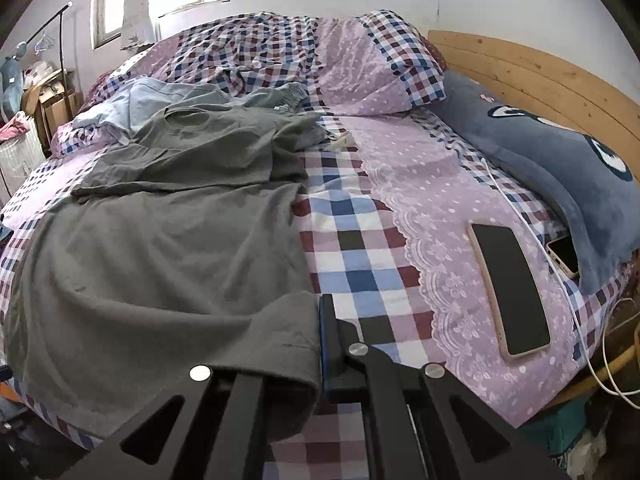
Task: Fold clothes
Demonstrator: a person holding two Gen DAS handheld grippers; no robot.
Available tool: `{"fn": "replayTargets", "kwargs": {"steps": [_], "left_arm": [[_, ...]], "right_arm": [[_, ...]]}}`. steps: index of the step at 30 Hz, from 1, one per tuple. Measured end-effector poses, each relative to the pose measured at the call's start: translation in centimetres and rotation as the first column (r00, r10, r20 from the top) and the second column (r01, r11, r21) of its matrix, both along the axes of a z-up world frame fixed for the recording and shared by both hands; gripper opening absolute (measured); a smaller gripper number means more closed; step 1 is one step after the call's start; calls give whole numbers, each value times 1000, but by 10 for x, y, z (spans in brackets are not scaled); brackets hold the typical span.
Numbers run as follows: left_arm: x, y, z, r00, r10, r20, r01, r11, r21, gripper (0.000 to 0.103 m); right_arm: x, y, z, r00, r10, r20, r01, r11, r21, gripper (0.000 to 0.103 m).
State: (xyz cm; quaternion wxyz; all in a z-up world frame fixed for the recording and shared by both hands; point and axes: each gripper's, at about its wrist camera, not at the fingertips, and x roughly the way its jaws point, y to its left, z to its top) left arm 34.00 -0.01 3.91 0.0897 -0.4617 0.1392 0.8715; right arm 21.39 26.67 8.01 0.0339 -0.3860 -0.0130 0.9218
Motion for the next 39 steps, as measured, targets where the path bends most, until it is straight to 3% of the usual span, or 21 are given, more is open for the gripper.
{"fn": "replayTargets", "kwargs": {"steps": [4, 10, 16, 21, 24, 26, 28, 31, 34, 39], "left_arm": [[-6, 20, -15, 995, 4, -99, -22, 983, -183, 68], [-18, 14, -37, 990, 62, -130, -106, 923, -369, 68], [-29, -35, -29, 960, 244, -140, -277, 905, -323, 68], [-39, -89, -27, 903, 412, -121, -429, 853, -298, 68], [-40, -113, -26, 883, 462, -79, -466, 848, -252, 68], [-33, -117, -19, 894, 441, -82, -448, 870, -204, 68], [-23, -111, -10, 919, 379, -105, -392, 903, -172, 68], [-11, -101, -9, 950, 294, -104, -309, 934, -181, 68], [-12, -103, -19, 959, 276, -59, -282, 933, -221, 68], [-23, -127, -34, 945, 326, -14, -322, 923, -209, 68]], "right_arm": [[-1, 5, 1, 1000, -18, -4, 18, 1000, -14, 1], [-1, 14, 3, 999, -49, -8, 49, 998, -35, 1], [-4, 17, 5, 998, -64, -10, 63, 997, -53, 1], [-7, 17, 7, 997, -77, -8, 77, 995, -64, 1], [-7, 21, 9, 996, -86, -10, 85, 993, -77, 1], [-8, 23, 10, 996, -89, -11, 88, 992, -87, 1], [-8, 22, 11, 996, -90, -12, 88, 992, -93, 1], [-9, 21, 13, 996, -89, -19, 87, 992, -97, 1], [-10, 19, 15, 996, -89, -25, 86, 991, -105, 1], [-12, 16, 17, 996, -83, -29, 79, 991, -112, 1]]}}
